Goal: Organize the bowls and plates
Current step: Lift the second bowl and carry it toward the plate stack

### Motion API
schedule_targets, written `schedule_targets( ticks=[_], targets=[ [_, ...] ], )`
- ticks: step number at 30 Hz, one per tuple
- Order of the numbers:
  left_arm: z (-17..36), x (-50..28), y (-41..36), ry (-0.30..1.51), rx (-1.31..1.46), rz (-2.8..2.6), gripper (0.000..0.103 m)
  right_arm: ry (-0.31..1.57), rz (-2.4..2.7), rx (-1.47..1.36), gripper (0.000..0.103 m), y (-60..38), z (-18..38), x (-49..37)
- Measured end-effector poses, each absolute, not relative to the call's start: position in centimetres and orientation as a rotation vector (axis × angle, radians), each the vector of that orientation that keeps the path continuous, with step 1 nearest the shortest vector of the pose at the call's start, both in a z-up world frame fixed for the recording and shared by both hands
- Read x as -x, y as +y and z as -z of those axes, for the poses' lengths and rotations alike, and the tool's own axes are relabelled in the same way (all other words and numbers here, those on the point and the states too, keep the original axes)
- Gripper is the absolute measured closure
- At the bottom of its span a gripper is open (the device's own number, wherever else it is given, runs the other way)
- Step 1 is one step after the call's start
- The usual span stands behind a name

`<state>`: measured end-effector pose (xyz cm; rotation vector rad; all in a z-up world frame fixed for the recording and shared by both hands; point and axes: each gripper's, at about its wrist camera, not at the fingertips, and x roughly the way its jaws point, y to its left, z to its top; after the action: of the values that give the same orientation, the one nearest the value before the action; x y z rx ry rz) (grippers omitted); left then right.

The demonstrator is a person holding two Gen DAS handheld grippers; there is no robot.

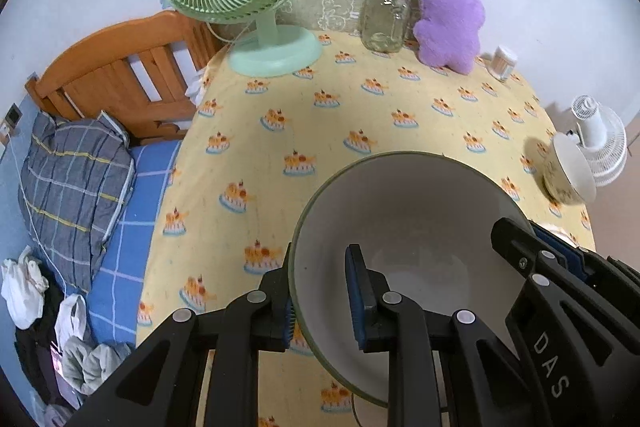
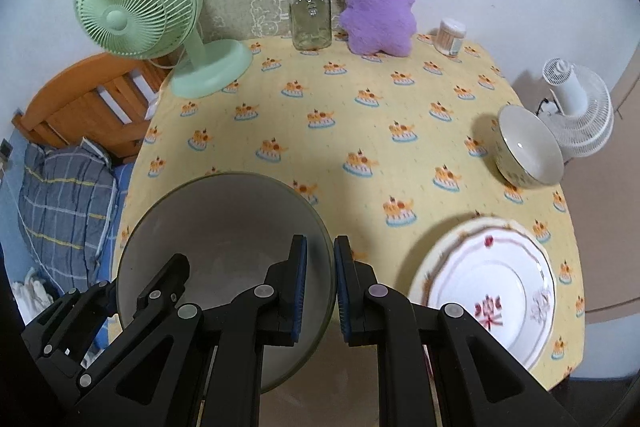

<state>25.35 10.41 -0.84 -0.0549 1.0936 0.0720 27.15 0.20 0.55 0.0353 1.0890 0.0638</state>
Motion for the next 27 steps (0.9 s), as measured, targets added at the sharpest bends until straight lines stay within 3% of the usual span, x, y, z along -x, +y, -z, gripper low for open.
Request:
schedule_targets(
  ticks=[27],
  targets=[
    [4.4, -19.5, 8.1, 1.219, 0.060, -0.010, 0.084, 1.198, -0.022, -0.023, 0.086, -2.5, 3.4, -21.1]
  ],
)
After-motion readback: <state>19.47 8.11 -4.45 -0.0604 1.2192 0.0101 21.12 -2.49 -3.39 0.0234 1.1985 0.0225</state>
